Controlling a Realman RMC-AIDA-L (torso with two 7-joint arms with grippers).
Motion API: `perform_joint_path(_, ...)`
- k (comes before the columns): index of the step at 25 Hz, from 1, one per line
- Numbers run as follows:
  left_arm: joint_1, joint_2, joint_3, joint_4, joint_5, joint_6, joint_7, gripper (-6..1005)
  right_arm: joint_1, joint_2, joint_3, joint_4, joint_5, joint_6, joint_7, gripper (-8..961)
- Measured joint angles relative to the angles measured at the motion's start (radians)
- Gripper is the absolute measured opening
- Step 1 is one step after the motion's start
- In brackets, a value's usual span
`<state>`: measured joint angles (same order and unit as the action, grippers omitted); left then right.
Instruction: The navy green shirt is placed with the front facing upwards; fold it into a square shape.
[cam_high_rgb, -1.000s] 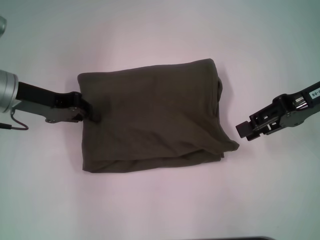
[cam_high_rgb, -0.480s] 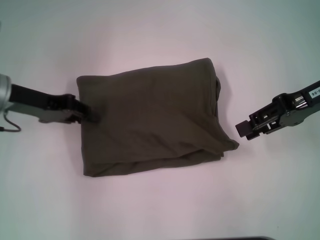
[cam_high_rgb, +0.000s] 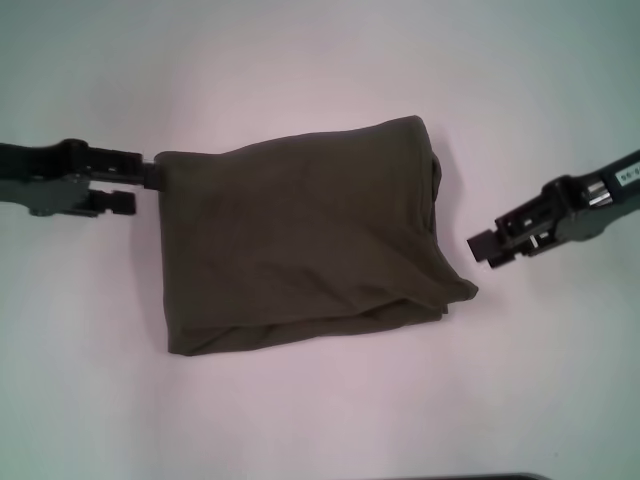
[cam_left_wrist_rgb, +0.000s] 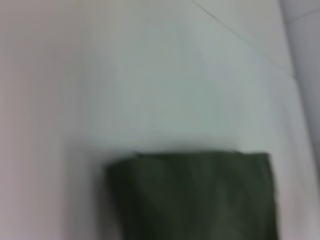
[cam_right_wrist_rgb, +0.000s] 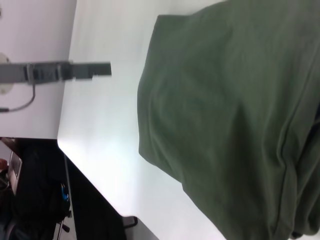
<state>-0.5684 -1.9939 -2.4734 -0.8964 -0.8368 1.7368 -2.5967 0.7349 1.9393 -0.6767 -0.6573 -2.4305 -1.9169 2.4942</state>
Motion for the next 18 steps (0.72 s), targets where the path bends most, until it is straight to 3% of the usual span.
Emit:
perform_joint_path(4, -0.002, -0.03, -0.006, 0.004, -0.021, 0.048, 0.013, 725, 0.021, 0.008, 0.002, 0.004, 0.033, -0.001, 0.0, 438)
perform_joint_path(5, -0.005, -0.061, 0.0, 0.008, -0.041, 0.081, 0.019, 727, 0.026, 0.012, -0.002, 0.005, 0.038, -0.001, 0.0, 438)
perform_joint_path(11, -0.009, -0.13, 0.007, 0.013, -0.05, 0.093, 0.028, 738, 0.038, 0.05, -0.014, 0.007, 0.042, 0.056, -0.003, 438)
perform_joint_path(13, -0.009, -0.143, 0.009, 0.024, -0.05, 0.079, 0.028, 738, 0.033, 0.067, -0.01, 0.009, 0.048, 0.094, -0.002, 438)
perform_joint_path(18, -0.013, -0.145, 0.006, 0.043, -0.052, 0.08, 0.047, 737, 0.029, 0.091, -0.014, 0.02, 0.055, 0.14, -0.004, 437)
